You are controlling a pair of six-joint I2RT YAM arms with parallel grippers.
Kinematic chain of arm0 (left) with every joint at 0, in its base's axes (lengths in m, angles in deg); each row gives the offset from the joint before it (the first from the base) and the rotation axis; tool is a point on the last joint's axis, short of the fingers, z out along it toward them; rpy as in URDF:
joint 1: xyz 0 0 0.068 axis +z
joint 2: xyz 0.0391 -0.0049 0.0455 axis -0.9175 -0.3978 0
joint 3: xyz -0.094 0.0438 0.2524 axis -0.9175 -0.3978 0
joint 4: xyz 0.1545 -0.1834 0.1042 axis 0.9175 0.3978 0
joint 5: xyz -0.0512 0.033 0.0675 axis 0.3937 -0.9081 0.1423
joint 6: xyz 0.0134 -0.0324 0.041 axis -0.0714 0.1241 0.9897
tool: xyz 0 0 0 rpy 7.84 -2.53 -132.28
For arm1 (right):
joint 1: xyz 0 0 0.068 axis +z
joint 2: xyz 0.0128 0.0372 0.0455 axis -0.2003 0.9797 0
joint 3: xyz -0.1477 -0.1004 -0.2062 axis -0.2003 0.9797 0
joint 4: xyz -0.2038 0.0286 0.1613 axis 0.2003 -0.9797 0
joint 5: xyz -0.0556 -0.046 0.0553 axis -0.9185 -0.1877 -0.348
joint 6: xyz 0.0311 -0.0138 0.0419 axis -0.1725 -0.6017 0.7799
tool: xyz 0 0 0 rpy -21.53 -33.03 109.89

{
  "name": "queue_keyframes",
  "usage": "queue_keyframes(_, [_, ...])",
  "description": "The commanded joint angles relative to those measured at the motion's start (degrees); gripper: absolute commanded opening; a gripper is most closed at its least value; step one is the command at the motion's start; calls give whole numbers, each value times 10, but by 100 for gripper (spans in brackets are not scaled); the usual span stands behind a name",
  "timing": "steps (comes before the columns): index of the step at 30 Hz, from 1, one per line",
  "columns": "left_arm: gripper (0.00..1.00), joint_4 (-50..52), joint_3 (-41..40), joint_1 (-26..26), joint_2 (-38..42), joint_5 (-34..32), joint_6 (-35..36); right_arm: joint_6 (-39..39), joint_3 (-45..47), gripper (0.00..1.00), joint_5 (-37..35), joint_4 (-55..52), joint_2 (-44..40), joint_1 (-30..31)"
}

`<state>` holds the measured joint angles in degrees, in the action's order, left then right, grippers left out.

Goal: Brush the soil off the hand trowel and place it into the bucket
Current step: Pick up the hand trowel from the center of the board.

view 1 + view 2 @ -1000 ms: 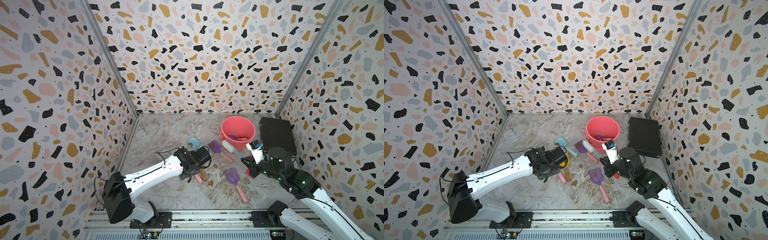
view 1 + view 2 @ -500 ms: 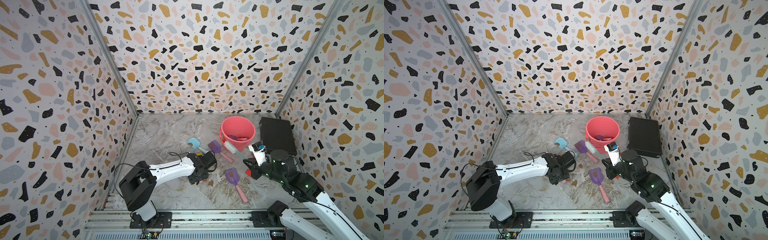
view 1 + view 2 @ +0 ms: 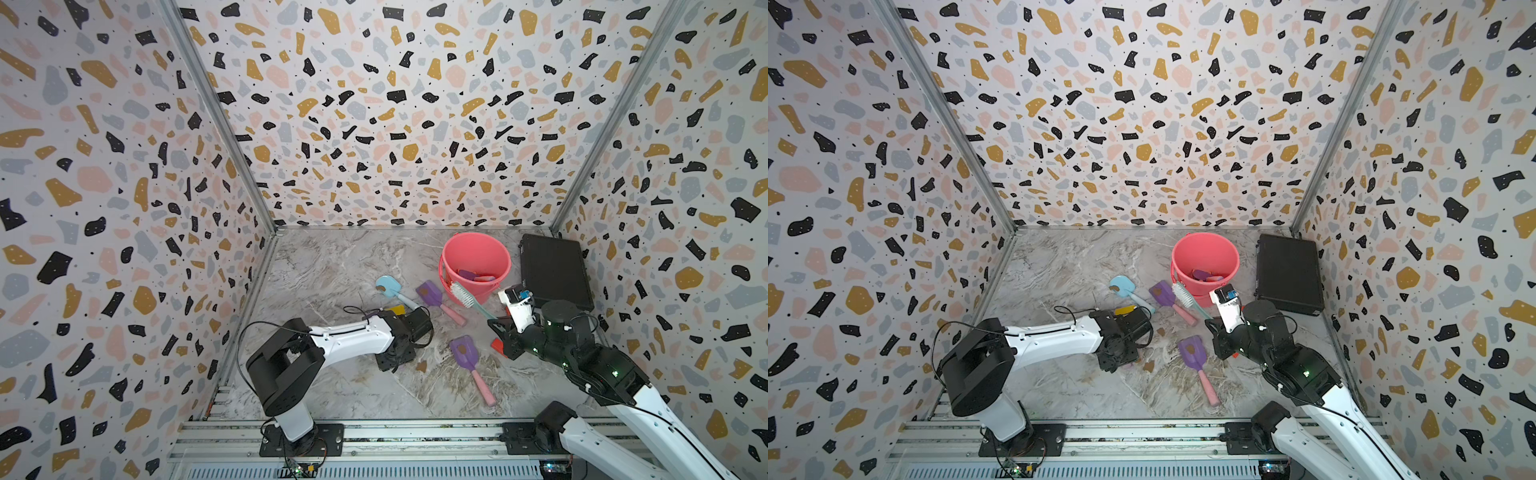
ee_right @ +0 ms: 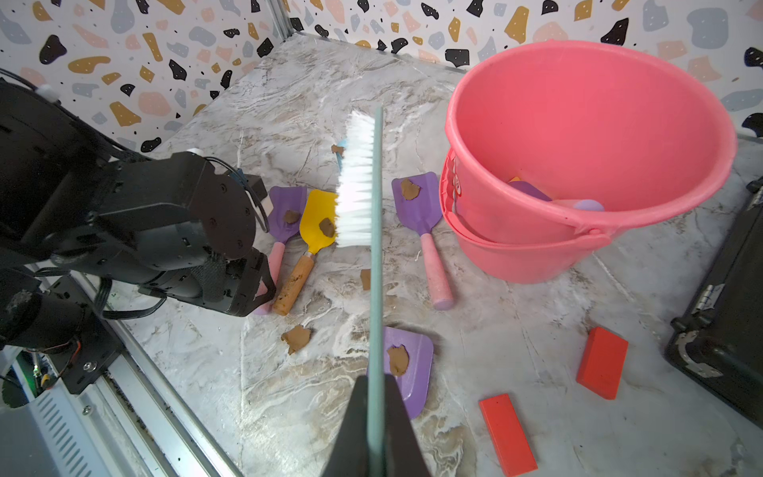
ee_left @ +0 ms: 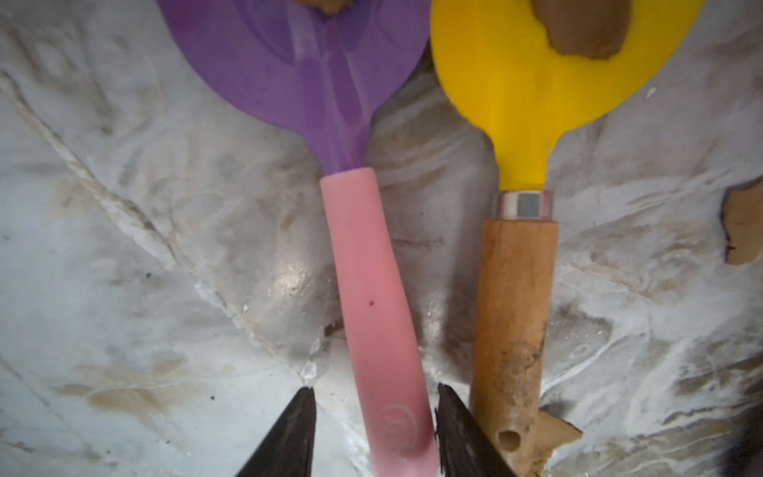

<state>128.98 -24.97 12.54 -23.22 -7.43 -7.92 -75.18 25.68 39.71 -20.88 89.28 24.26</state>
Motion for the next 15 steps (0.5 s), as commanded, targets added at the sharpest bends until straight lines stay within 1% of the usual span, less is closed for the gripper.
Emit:
queue_keyframes(1, [43, -10, -16, 3, -1, -6, 14, 2, -19, 0, -7, -9, -1, 3])
queue_keyframes(7, [39, -19, -37, 10, 11, -13, 26, 4, -24, 0, -2, -13, 5, 3])
queue_keyframes(11, [29, -25, -44, 19, 19, -7, 44, 4, -27, 0, 1, -9, 7, 3])
queue_keyframes(15, [20, -24, -37, 22, 40, -1, 81, -11, -28, 0, 7, -4, 6, 3])
